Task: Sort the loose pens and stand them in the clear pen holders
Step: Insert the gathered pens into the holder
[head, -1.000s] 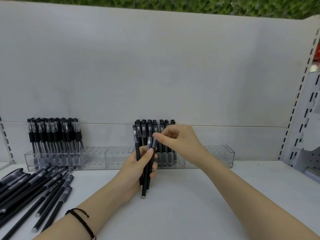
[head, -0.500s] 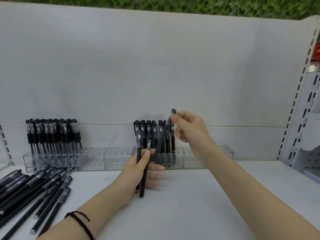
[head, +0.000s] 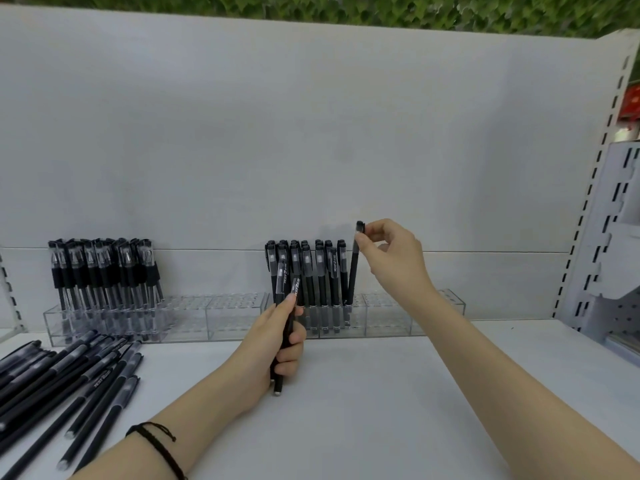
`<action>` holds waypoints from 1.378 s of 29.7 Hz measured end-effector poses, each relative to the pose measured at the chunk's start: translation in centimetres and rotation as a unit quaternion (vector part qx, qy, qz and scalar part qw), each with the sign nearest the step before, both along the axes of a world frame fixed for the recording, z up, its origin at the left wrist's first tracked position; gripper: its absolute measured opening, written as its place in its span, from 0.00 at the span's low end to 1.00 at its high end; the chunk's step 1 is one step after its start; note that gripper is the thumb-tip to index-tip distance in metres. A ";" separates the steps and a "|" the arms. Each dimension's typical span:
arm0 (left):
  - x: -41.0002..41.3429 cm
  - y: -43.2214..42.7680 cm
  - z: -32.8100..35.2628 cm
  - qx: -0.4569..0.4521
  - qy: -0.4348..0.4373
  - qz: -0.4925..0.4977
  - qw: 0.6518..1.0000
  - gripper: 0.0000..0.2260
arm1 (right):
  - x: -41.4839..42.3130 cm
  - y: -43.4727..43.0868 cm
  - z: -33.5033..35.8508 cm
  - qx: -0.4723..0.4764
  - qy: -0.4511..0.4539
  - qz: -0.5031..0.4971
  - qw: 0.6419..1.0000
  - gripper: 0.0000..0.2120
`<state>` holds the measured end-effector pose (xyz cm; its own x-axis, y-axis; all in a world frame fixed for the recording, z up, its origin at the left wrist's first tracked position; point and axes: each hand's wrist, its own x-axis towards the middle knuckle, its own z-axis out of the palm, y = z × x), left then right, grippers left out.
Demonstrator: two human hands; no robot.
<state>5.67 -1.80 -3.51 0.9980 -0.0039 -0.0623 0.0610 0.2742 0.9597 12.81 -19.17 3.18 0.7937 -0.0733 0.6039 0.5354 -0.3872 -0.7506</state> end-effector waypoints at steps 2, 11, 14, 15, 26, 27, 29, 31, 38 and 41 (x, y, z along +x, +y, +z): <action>0.1 0.1 0.0 -0.029 0.000 -0.006 1.000 0.06 | 0.2 -0.1 -0.4 -0.076 0.052 0.011 0.996 0.03; -0.1 0.1 -0.5 -0.009 -0.076 -0.051 0.996 0.10 | -1.2 0.3 -0.1 -0.100 0.035 0.017 0.994 0.19; -0.2 -0.1 -0.5 0.008 -0.098 -0.067 0.993 0.11 | -2.7 1.1 0.2 -0.138 0.065 0.159 0.976 0.15; -0.3 -0.1 -0.5 0.013 -0.104 -0.069 0.992 0.11 | -2.9 1.3 0.2 -0.155 0.075 0.193 0.966 0.13; 0.1 0.2 -0.4 0.039 -0.028 -0.009 0.999 0.19 | -1.4 0.3 1.3 0.123 0.055 0.164 0.977 0.07; 0.2 0.3 -0.4 0.035 -0.014 -0.008 0.999 0.20 | -1.0 -0.1 1.4 0.126 0.024 0.123 0.984 0.08; 0.2 0.3 -0.3 0.022 0.001 -0.011 1.000 0.20 | -0.2 -1.0 1.2 0.099 -0.037 0.040 0.994 0.08; 0.3 0.3 -0.3 0.012 0.003 -0.016 1.000 0.17 | 0.3 -1.6 0.8 0.056 -0.075 -0.016 0.996 0.08; 0.4 0.3 -0.3 -0.001 0.021 -0.026 0.999 0.11 | 1.2 -1.4 -1.0 -0.038 -0.073 -0.051 0.995 0.11; 0.3 0.4 -0.3 0.001 0.021 -0.029 0.999 0.10 | 1.3 -1.2 -1.4 -0.097 -0.076 -0.060 0.991 0.11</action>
<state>6.01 -1.42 -3.76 0.9927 -0.0608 -0.1046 0.1172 0.2679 0.9563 14.06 -20.35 1.74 0.6855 -0.0315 0.7274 0.5780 -0.5841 -0.5699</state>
